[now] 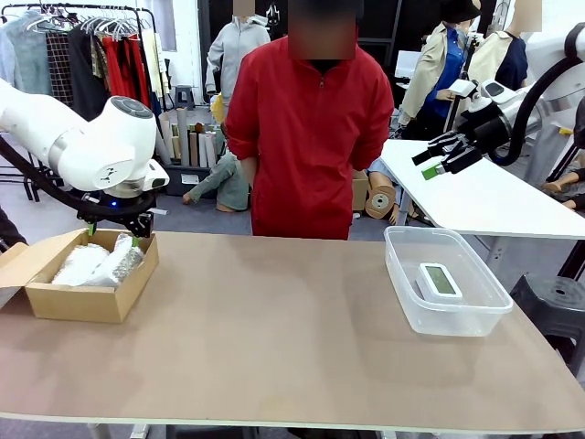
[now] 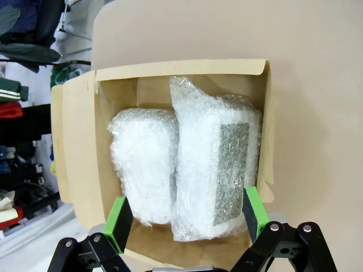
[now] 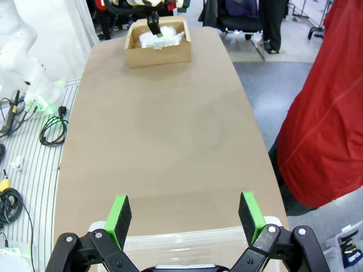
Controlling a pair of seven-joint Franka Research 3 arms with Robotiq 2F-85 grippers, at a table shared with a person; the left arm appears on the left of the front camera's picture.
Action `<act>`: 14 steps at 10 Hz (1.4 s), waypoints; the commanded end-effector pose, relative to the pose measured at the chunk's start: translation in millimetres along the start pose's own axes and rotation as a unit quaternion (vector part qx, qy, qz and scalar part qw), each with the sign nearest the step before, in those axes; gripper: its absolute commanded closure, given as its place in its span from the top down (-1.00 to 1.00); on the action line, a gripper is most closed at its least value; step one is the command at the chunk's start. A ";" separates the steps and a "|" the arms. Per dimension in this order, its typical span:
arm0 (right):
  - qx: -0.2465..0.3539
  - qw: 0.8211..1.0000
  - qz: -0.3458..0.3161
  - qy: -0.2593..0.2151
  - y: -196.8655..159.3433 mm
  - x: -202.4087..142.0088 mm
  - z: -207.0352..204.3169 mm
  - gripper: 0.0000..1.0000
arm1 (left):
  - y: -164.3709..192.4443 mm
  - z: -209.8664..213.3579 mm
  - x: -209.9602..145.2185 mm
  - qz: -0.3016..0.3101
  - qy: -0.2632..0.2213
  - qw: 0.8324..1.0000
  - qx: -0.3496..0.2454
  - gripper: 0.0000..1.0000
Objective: Separate and place wrapped and unwrapped clocks.
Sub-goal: If the picked Digital clock is wrapped, place it in the Package Box ; if not, place it in the Organizing box.
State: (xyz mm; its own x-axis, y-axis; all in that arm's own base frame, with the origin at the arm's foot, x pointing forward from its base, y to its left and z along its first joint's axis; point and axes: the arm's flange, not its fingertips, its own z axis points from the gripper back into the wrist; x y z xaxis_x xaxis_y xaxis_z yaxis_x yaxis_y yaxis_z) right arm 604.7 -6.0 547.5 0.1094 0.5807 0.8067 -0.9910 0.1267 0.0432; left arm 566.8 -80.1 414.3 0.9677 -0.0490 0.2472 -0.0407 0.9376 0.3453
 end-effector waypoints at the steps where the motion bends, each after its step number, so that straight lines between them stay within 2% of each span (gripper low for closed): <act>1: -0.002 1.000 0.001 0.000 0.3 2.8 0.5 1.00 | 1.9 0.8 0.3 0.001 -0.001 1.000 0.001 1.00; 14: -0.002 1.000 0.001 0.000 0.3 2.8 0.5 1.00 | 1.9 0.8 0.3 0.001 -0.001 1.000 0.001 1.00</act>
State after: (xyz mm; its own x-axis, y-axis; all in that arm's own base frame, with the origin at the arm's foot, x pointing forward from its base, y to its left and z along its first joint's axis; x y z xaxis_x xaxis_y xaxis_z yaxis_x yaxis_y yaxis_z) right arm 604.7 -6.0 547.5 0.1094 0.5807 0.8067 -0.9910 0.1267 0.0432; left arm 566.8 -80.1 414.3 0.9677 -0.0490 0.2472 -0.0407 0.9376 0.3453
